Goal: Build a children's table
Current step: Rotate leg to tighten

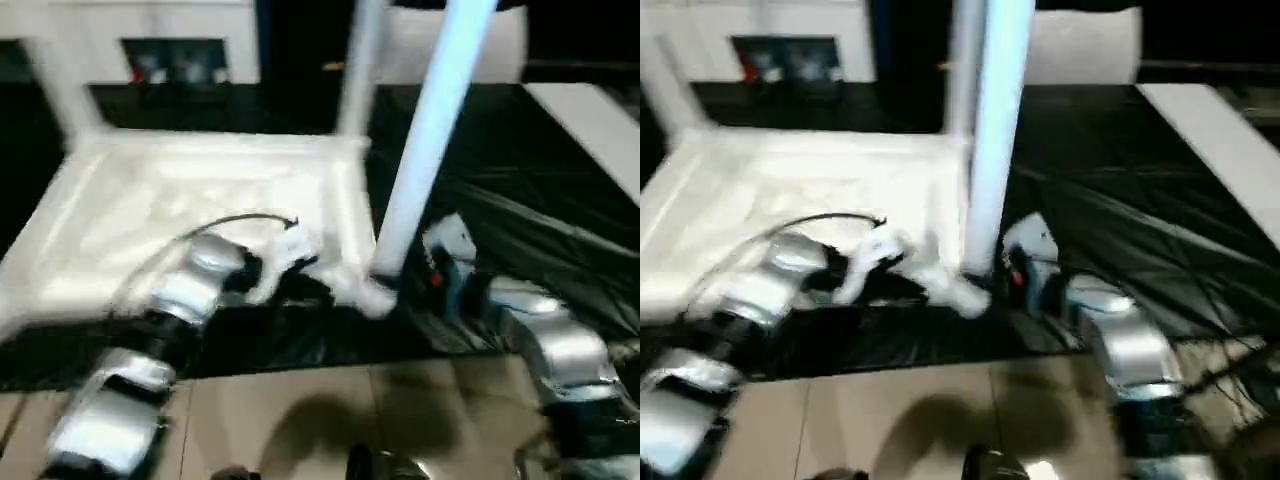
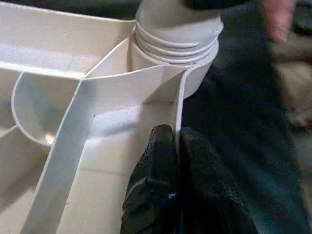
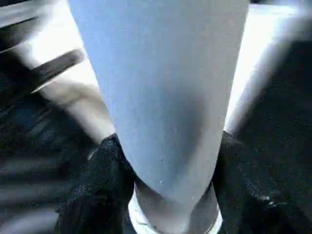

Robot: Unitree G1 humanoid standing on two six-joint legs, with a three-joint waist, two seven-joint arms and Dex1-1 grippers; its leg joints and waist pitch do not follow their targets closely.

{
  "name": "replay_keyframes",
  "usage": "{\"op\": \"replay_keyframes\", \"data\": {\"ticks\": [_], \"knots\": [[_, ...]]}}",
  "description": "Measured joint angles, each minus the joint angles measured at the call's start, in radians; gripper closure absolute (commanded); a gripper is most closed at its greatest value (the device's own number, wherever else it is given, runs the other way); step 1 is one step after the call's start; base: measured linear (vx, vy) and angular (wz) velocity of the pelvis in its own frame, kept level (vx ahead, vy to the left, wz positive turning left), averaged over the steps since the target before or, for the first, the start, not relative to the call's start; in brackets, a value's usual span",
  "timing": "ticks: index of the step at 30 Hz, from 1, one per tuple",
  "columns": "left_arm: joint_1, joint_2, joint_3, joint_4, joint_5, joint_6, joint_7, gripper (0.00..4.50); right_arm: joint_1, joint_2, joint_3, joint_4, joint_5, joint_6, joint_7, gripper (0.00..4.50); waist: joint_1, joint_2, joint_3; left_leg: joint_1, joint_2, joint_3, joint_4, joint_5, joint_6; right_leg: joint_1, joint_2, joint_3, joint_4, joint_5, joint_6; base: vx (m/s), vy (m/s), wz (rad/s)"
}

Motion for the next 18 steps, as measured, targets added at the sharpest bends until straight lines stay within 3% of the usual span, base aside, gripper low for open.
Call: {"op": "replay_keyframes", "data": {"ticks": [1, 2, 3, 4, 5, 6, 7, 8, 10, 13, 14, 18], "knots": [[-0.005, -0.023, 0.0, 0.007, 0.001, 0.019, 0.034, 4.5, -0.003, 0.016, -0.011, 0.003, -0.008, 0.01, -0.049, 2.53, -0.002, -0.002, 0.001, 0.002, -0.002, 0.001, 0.003, 0.0, 0.0, -0.004, -0.002, 0.016, 0.04, -0.031, 0.001, -0.1, 0.063, -0.02], [-0.012, -0.057, 0.003, 0.019, 0.005, 0.047, 0.091, 4.5, -0.003, 0.041, -0.025, 0.013, -0.025, 0.023, -0.115, 2.54, 0.003, -0.015, 0.001, 0.01, -0.015, 0.013, 0.004, 0.0, 0.0, -0.003, -0.004, 0.07, 0.1, -0.061, -0.012, -0.066, 0.0, 0.17], [-0.017, -0.073, 0.008, 0.023, 0.009, 0.062, 0.129, 4.5, -0.022, 0.061, -0.03, 0.029, -0.04, 0.031, -0.16, 2.54, 0.01, -0.04, 0.0, 0.026, -0.022, 0.023, 0.005, 0.0, -0.001, -0.011, -0.003, 0.094, 0.106, -0.059, 0.005, 0.0, 0.0, 0.0], [-0.02, -0.094, 0.019, 0.029, 0.009, 0.079, 0.165, 4.5, -0.033, 0.079, -0.033, 0.039, -0.05, 0.036, -0.205, 2.54, 0.012, -0.045, 0.004, 0.03, -0.028, 0.021, 0.022, -0.004, -0.004, -0.019, -0.001, 0.092, 0.1, -0.058, 0.014, 0.0, 0.0, 0.0], [-0.022, -0.117, 0.035, 0.034, 0.011, 0.092, 0.206, 4.5, -0.053, 0.111, -0.044, 0.051, -0.071, 0.039, -0.261, 2.55, 0.019, -0.031, 0.003, 0.03, -0.032, 0.011, 0.034, -0.018, 0.01, -0.022, -0.003, 0.08, 0.094, -0.058, 0.014, 0.038, 0.014, -0.32], [-0.03, -0.135, 0.05, 0.035, 0.009, 0.106, 0.234, 4.5, -0.073, 0.131, -0.051, 0.061, -0.081, 0.04, -0.312, 2.56, 0.025, -0.018, 0.002, 0.016, -0.038, -0.012, 0.028, -0.018, 0.009, -0.02, -0.006, 0.067, 0.087, -0.058, 0.015, 0.063, 0.06, -0.33], [-0.036, -0.158, 0.058, 0.036, 0.012, 0.122, 0.274, 4.5, -0.085, 0.163, -0.071, 0.071, -0.097, 0.039, -0.363, 2.56, 0.028, -0.011, -0.001, 0.011, -0.038, -0.023, 0.016, -0.013, 0.003, -0.021, -0.005, 0.061, 0.073, -0.058, 0.014, 0.063, 0.06, -0.33], [-0.047, -0.186, 0.061, 0.042, 0.018, 0.137, 0.327, 4.5, -0.105, 0.201, -0.096, 0.087, -0.116, 0.042, -0.429, 2.56, 0.022, -0.008, -0.006, 0.007, -0.038, -0.021, 0.002, -0.003, 0.002, -0.024, 0.0, 0.065, 0.06, -0.055, 0.009, 0.0, 0.0, 0.0], [-0.054, -0.206, 0.065, 0.044, 0.022, 0.151, 0.363, 4.5, -0.121, 0.222, -0.105, 0.098, -0.126, 0.043, -0.486, 2.56, 0.017, -0.01, -0.006, 0.002, -0.039, -0.01, 0.0, 0.004, 0.007, -0.025, 0.0, 0.075, 0.052, -0.03, -0.018, 0.0, 0.0, 0.0], [-0.054, -0.207, 0.067, 0.04, 0.022, 0.153, 0.368, 4.5, -0.12, 0.231, -0.107, 0.107, -0.13, 0.019, -0.499, 2.56, 0.007, -0.014, -0.004, 0.004, -0.042, 0.003, 0.0, 0.003, 0.01, -0.026, -0.002, 0.089, 0.047, -0.017, -0.017, 0.0, 0.0, 0.0], [-0.054, -0.206, 0.064, 0.035, 0.022, 0.154, 0.368, 4.5, -0.117, 0.231, -0.107, 0.108, -0.13, 0.007, -0.499, 2.01, 0.007, -0.014, -0.004, 0.002, -0.042, 0.003, -0.001, 0.003, 0.01, -0.026, -0.002, 0.088, 0.044, -0.017, -0.017, 0.0, 0.0, 0.0], [-0.039, -0.18, 0.05, -0.003, 0.023, 0.145, 0.349, 4.5, -0.103, 0.231, -0.107, 0.104, -0.117, -0.031, -0.455, 1.64, 0.005, -0.015, -0.003, -0.007, -0.041, 0.003, -0.003, 0.004, 0.011, -0.035, -0.001, 0.088, 0.043, -0.016, -0.016, 0.0, 0.0, 0.0]]}}
